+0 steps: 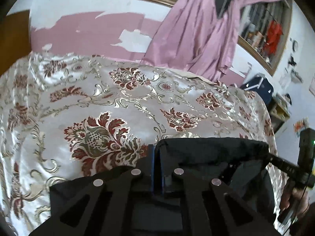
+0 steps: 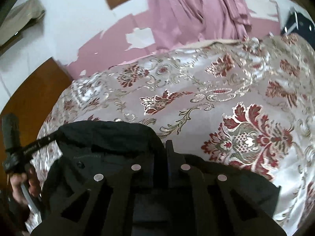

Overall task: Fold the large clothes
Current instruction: 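Grasp the jacket hem with both grippers side by side, then lift the hem with both grippers and fold it toward the collar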

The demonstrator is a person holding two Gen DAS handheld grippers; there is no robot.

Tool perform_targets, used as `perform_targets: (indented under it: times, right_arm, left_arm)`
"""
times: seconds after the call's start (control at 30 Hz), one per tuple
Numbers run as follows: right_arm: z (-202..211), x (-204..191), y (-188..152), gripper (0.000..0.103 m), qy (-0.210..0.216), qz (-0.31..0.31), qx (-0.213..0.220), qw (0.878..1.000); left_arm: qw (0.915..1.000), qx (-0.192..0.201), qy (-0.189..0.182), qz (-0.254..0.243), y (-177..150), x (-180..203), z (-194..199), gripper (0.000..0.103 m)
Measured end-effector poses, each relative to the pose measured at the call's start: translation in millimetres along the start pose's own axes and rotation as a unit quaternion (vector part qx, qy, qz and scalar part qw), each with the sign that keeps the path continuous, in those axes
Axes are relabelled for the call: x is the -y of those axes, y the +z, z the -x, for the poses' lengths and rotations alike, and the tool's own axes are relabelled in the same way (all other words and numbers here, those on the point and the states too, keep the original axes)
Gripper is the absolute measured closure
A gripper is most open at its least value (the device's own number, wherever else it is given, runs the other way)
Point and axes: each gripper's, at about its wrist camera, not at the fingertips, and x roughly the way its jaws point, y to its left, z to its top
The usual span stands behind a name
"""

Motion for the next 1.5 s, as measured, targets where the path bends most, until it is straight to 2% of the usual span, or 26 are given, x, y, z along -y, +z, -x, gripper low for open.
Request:
perform_targets:
  times: [0.13,0.27,0.37,0.5,0.67,0.83,0.97,1.03,1.07,1.13,1.2,1.27,1.33,1.43,1.5]
  right_arm:
    - [21.0,-7.1,-13.5,0.097,0.003,0.041,0.009,0.999]
    - [28.5,-11.0,-32.3,0.098,-0.002,0.078,-0.008,0.997]
    - [26.3,-10.6,-44.8,0.098,-0.011,0.099,-0.025,0.995]
    - [22.5,-7.5,-61.0,0.098,-0.007,0.097,-0.040,0.994]
    - [8.2,-4.2,-86.8,0.098,-0.014,0.104,-0.059,0.993]
    - [0.8,-6.9,-102.6,0.098,-0.026,0.109,-0.048,0.992]
    - [11.5,-11.4,-100.9,0.098,-0.030,0.118,-0.029,0.992]
    - [23.9,-9.1,-93.8,0.091,-0.016,0.111,-0.018,0.994]
    - [29.3,-8.0,-90.8,0.086,-0.013,0.106,-0.014,0.994]
    - [39.4,-5.1,-81.7,0.081,-0.006,0.095,-0.005,0.995]
    - [47.9,-1.4,-72.1,0.081,0.005,0.082,0.003,0.997]
    - [54.1,1.3,-61.9,0.081,0.012,0.073,0.010,0.997]
    - [57.2,3.7,-54.0,0.081,0.020,0.064,0.016,0.998]
    - [56.9,1.4,-43.9,0.081,0.022,0.068,0.019,0.997]
    - [52.4,-4.0,-40.7,0.081,0.019,0.082,0.014,0.996]
  left_arm:
    - [0.9995,-0.021,-0.002,-0.026,-12.7,-1.1,13.9,0.098]
    - [0.9971,-0.051,0.008,-0.055,-31.7,-3.4,16.0,0.098]
    - [0.9958,-0.074,0.008,-0.054,-46.0,-6.8,10.5,0.098]
    - [0.9933,-0.110,0.000,-0.036,-67.6,-16.3,-5.5,0.098]
    - [0.9924,-0.119,-0.001,-0.031,-88.7,-19.8,-15.5,0.098]
    - [0.9934,-0.111,-0.005,-0.030,-98.5,-20.5,-17.8,0.097]
    - [0.9948,-0.097,-0.024,-0.018,-86.1,-23.5,-2.3,0.095]
    - [0.9955,-0.086,-0.033,-0.022,-79.0,-22.6,7.1,0.095]
    - [0.9960,-0.078,-0.035,-0.028,-75.4,-21.0,11.9,0.090]
    - [0.9978,-0.047,-0.018,-0.044,-64.6,-16.4,24.9,0.077]
    - [0.9986,-0.015,-0.015,-0.049,-52.6,-15.5,35.0,0.072]
    - [0.9990,0.013,-0.026,-0.035,-37.8,-16.4,41.1,0.064]
    - [0.9987,0.038,-0.029,-0.014,-19.0,-15.4,40.9,0.062]
    - [0.9986,0.045,-0.024,0.010,7.9,-5.4,27.5,0.062]
    - [0.9992,0.026,-0.024,0.020,24.5,4.1,8.6,0.062]
